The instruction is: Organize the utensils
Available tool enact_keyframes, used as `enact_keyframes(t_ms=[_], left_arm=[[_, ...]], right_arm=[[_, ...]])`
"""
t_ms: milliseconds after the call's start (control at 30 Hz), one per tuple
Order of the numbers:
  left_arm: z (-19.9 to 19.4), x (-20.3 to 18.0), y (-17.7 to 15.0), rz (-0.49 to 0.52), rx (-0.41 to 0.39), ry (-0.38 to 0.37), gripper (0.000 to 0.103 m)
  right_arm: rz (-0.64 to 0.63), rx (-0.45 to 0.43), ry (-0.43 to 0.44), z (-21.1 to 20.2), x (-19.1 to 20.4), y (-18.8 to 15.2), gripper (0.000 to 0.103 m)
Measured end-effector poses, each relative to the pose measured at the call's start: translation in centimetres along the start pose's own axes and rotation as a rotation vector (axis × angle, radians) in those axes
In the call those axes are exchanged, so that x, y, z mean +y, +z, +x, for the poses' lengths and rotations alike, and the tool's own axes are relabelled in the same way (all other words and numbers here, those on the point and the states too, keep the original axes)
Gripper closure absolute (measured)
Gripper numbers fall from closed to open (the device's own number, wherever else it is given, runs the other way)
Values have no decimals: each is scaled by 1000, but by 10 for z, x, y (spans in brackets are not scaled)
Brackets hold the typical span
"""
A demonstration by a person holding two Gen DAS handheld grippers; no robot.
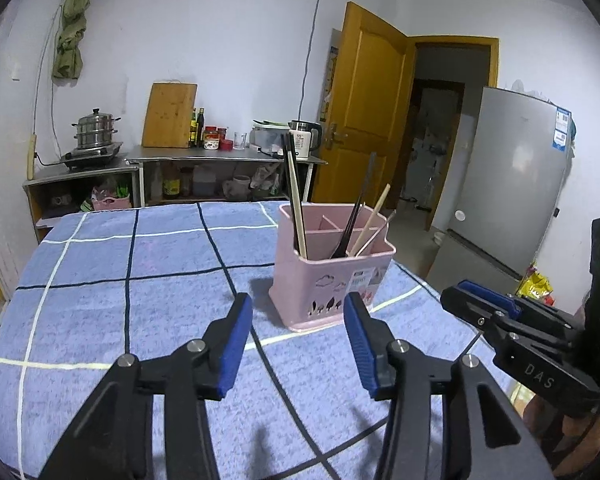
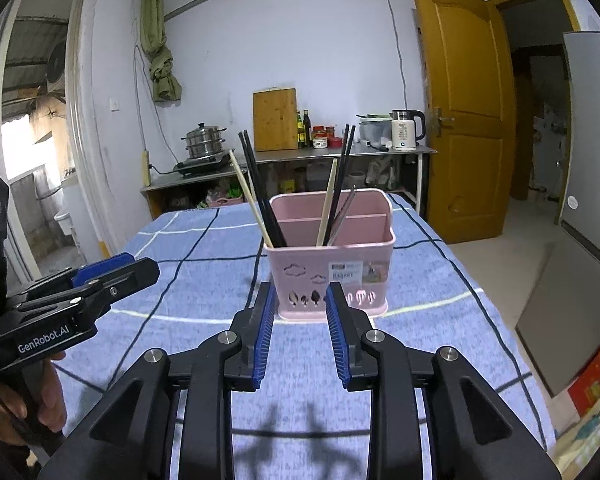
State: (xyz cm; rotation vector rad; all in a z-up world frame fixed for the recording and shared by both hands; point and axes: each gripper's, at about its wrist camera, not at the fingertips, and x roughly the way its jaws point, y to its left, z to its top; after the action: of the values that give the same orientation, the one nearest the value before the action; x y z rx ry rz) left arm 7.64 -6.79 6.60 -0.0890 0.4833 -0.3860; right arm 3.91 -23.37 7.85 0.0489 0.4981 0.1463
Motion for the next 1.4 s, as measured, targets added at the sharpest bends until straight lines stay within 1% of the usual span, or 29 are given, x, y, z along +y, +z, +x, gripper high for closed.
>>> enact_keyframes(t_ms=[200, 433, 800, 1400], left_arm=[[-2, 1, -17, 1, 2, 13, 53], [-8, -2, -27, 5, -15, 24, 53], [-10, -4, -30, 13, -19, 45, 53], [-9, -11, -32, 37, -18, 61, 52]], right_arm=[[-3, 21, -15, 0, 3, -19, 74], [-16, 7, -34, -7, 5, -28, 74], [-13, 1, -50, -14, 4, -28, 74], [-16, -3, -49, -17, 7, -28, 74]])
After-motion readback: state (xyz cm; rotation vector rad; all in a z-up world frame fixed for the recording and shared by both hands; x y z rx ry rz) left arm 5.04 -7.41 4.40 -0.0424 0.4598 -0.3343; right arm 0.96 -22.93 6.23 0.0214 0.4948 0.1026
